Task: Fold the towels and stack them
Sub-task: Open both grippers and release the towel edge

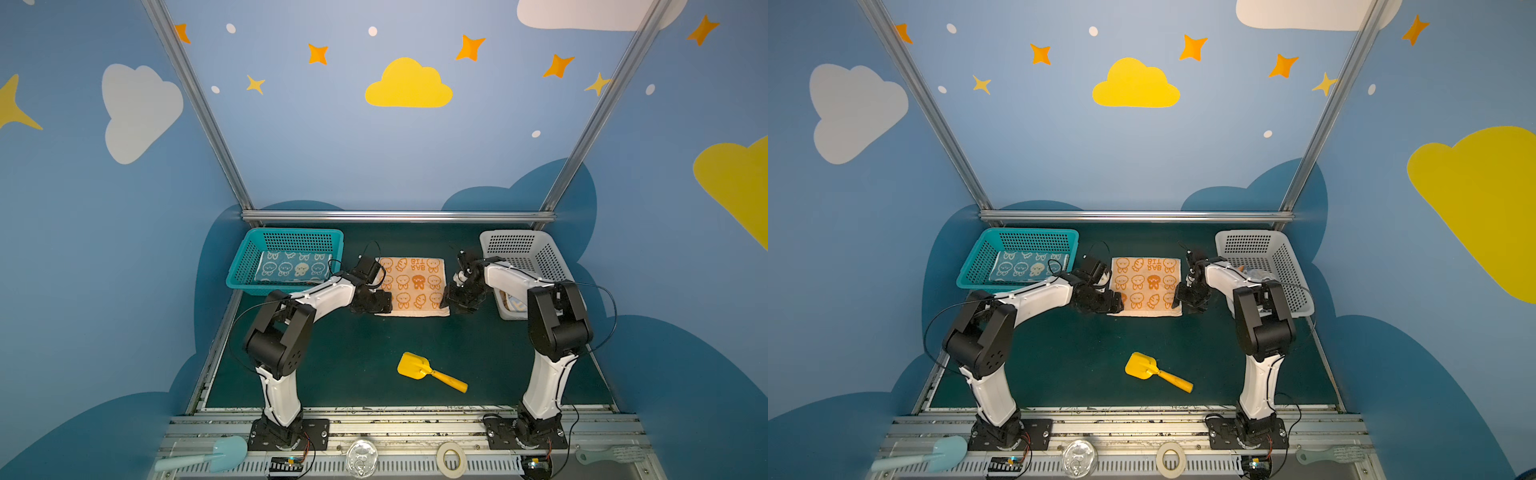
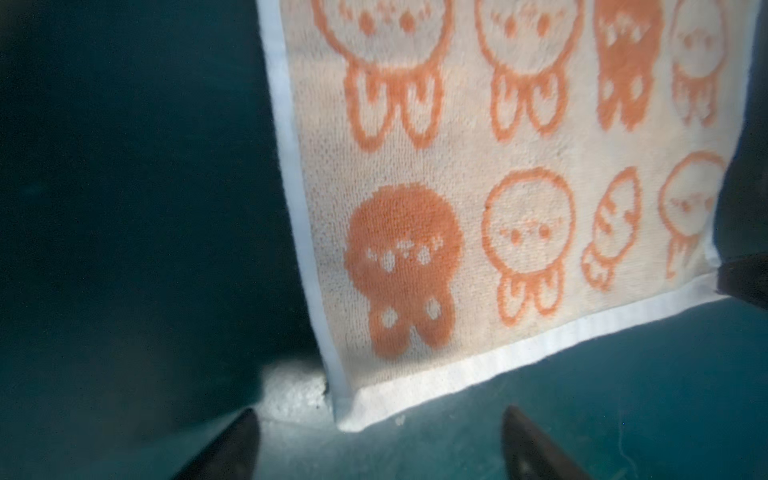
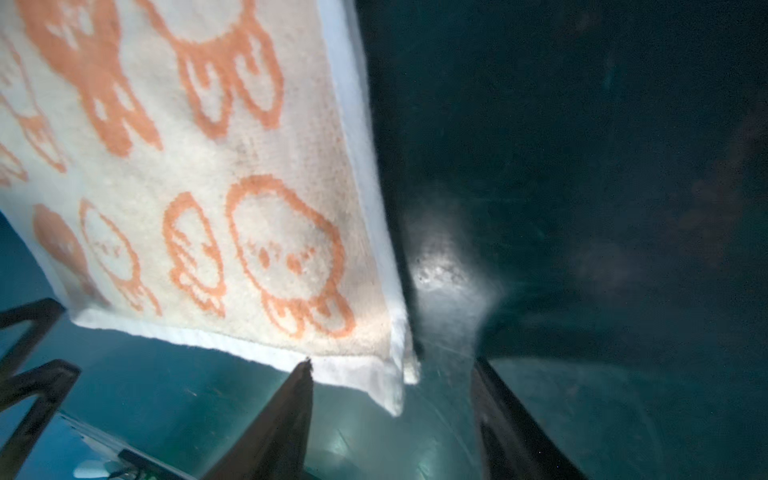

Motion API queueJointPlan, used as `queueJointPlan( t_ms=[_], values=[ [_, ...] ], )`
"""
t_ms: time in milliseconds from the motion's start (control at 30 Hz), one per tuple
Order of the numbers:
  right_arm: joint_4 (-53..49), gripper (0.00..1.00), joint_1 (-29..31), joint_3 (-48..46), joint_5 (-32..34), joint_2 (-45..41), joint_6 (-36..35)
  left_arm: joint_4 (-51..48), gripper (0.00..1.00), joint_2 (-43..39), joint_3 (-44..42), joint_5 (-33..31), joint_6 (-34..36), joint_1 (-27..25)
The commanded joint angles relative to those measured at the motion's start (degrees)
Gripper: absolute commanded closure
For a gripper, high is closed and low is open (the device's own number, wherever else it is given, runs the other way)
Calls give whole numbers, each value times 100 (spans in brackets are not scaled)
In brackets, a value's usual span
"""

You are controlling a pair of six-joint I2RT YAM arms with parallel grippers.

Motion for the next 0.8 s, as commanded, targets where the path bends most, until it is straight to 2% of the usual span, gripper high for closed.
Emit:
queueJointPlan(
  t_ms=[0,100,200,333,500,767],
  values=[
    [-295,29,43,0,171,-439,-62,-225,1,-434,263,-122,30,-14],
    [-238,19,42,48,20,-624,-5,-243,1,-541,488,-83,10,4],
    [-28,15,15,89,-266,-776,132,-165,1,-436,822,265,-188,113],
    [272,14,-51,224,-645,-778,437,138,1,-94,1166,702,-591,222],
    [635,14,1,298,-763,-345,919,760,1,473,947,1025,-1107,324],
    [1079,14,1,-87,-838,-21,985,923,1,880,651,958,-1123,289]
  ],
)
